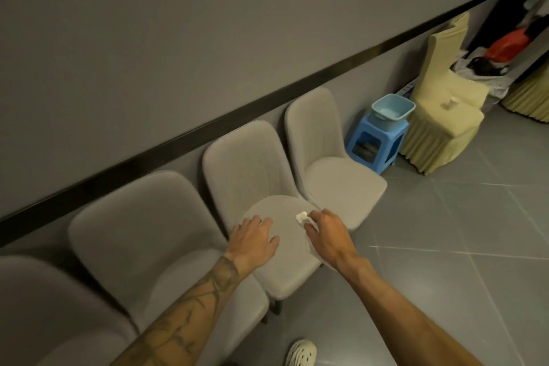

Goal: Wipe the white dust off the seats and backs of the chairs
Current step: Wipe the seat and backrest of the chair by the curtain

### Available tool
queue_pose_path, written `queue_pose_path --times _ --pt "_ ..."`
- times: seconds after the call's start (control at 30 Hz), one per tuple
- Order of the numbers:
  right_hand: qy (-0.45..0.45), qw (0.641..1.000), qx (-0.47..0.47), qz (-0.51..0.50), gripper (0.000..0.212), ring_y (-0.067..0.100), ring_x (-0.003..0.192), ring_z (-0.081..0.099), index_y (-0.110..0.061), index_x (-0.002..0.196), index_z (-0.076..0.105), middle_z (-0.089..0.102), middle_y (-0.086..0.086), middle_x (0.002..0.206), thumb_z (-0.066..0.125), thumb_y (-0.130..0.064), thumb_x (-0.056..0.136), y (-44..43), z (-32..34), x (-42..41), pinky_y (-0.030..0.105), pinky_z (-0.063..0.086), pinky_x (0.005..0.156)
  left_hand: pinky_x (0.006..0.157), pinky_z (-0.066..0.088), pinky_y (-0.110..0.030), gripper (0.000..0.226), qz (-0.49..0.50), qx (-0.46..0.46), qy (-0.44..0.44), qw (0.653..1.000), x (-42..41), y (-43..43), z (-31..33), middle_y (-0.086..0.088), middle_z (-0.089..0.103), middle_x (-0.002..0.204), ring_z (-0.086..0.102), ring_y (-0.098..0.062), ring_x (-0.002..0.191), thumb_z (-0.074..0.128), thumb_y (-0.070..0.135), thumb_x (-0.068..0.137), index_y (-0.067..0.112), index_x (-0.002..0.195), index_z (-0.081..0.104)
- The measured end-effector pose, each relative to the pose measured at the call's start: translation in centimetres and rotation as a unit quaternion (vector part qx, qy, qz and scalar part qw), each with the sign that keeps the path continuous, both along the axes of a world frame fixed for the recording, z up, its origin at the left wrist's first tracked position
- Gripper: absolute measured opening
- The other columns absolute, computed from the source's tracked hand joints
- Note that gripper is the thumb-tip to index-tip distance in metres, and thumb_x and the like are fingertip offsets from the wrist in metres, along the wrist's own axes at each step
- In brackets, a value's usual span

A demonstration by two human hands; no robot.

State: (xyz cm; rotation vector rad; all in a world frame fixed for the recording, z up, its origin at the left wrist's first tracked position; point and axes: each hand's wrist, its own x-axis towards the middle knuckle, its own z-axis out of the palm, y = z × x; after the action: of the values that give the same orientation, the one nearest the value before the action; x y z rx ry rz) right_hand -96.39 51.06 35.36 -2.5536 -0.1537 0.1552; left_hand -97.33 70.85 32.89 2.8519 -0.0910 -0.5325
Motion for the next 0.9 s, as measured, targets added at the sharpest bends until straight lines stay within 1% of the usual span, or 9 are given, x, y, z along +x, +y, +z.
queue_pose_path --times 0.07,0.13,0.23,0.33,0.43,0.6,0.67,0.77,0.9 --pt "0.006 1.0 -0.007 0.002 0.022 0.033 0.094 0.062 -0.005 0.105 0.069 0.063 0.017 0.1 0.056 -0.022 0.1 -3.7 0.1 3.9 0.037 0.046 0.081 0.114 0.036 -0.042 0.056 -0.003 0.0 0.006 1.0 4.1 -3.9 -0.2 -0.009 0.046 0.151 0.044 -0.033 0.138 0.044 0.05 0.105 0.022 0.153 0.041" --pt "0.012 1.0 -0.014 0.011 0.022 0.033 0.092 0.061 -0.004 0.103 0.069 0.063 0.016 0.099 0.056 -0.021 0.1 -7.5 0.3 7.4 0.035 0.045 0.079 0.115 0.034 -0.042 0.057 -0.001 -0.011 0.008 1.0 7.7 -7.8 0.1 -0.009 0.045 0.153 0.042 -0.032 0.14 0.043 0.049 0.105 0.021 0.154 0.04" --pt "0.007 1.0 -0.019 0.013 0.021 0.031 0.09 0.061 -0.006 0.105 0.069 0.062 0.013 0.099 0.056 -0.021 0.1 -12.7 0.8 12.9 0.032 0.044 0.075 0.116 0.031 -0.041 0.058 0.006 -0.023 0.004 1.0 13.1 -13.2 1.1 -0.008 0.044 0.156 0.04 -0.03 0.142 0.042 0.048 0.105 0.02 0.156 0.038" --pt "0.007 0.999 -0.016 0.029 0.019 0.029 0.09 0.061 -0.007 0.105 0.069 0.062 0.011 0.097 0.056 -0.021 0.1 -17.7 0.8 17.8 0.03 0.043 0.073 0.111 0.033 -0.04 0.055 0.013 -0.022 0.001 1.0 17.6 -18.5 1.4 -0.008 0.046 0.152 0.043 -0.03 0.138 0.041 0.047 0.106 0.02 0.154 0.039" --pt "0.002 0.999 -0.015 0.052 0.017 0.027 0.091 0.06 -0.01 0.106 0.069 0.061 0.009 0.097 0.057 -0.021 0.099 -23.2 0.2 22.8 0.026 0.038 0.072 0.111 0.035 -0.041 0.053 0.035 -0.018 0.0 0.999 22.0 -24.1 1.0 -0.009 0.048 0.149 0.044 -0.031 0.136 0.041 0.047 0.105 0.02 0.151 0.041" --pt "0.002 0.996 -0.011 0.087 0.015 0.024 0.09 0.059 -0.013 0.099 0.068 0.057 0.003 0.093 0.058 -0.024 0.098 -33.4 -0.3 30.4 0.027 0.037 0.072 0.116 0.031 -0.043 0.058 0.071 -0.012 0.008 0.997 27.6 -34.3 0.3 -0.008 0.043 0.155 0.039 -0.031 0.142 0.043 0.048 0.105 0.02 0.155 0.038" --pt "0.009 0.994 -0.016 0.112 0.015 0.023 0.09 0.059 -0.014 0.097 0.067 0.054 0.0 0.092 0.057 -0.025 0.099 -37.2 -0.1 33.0 0.027 0.038 0.072 0.115 0.034 -0.044 0.058 0.088 -0.009 0.005 0.996 29.5 -38.2 0.1 -0.007 0.046 0.152 0.044 -0.03 0.138 0.044 0.05 0.105 0.021 0.155 0.039" --pt "0.011 0.992 -0.014 0.126 0.017 0.019 0.092 0.058 -0.017 0.104 0.068 0.057 0.001 0.098 0.057 -0.028 0.099 -42.1 0.4 37.5 0.028 0.043 0.078 0.113 0.036 -0.042 0.053 0.106 -0.03 -0.003 0.994 32.7 -43.2 0.3 -0.003 0.05 0.147 0.049 -0.025 0.131 0.047 0.05 0.105 0.024 0.15 0.043" --pt "0.01 0.989 -0.02 0.145 0.017 0.019 0.09 0.058 -0.015 0.102 0.069 0.058 0.002 0.097 0.057 -0.027 0.099 -46.7 0.7 43.9 0.029 0.044 0.078 0.117 0.032 -0.043 0.053 0.13 -0.025 0.002 0.991 38.2 -48.3 0.8 -0.003 0.047 0.15 0.046 -0.025 0.134 0.043 0.051 0.106 0.025 0.152 0.042"
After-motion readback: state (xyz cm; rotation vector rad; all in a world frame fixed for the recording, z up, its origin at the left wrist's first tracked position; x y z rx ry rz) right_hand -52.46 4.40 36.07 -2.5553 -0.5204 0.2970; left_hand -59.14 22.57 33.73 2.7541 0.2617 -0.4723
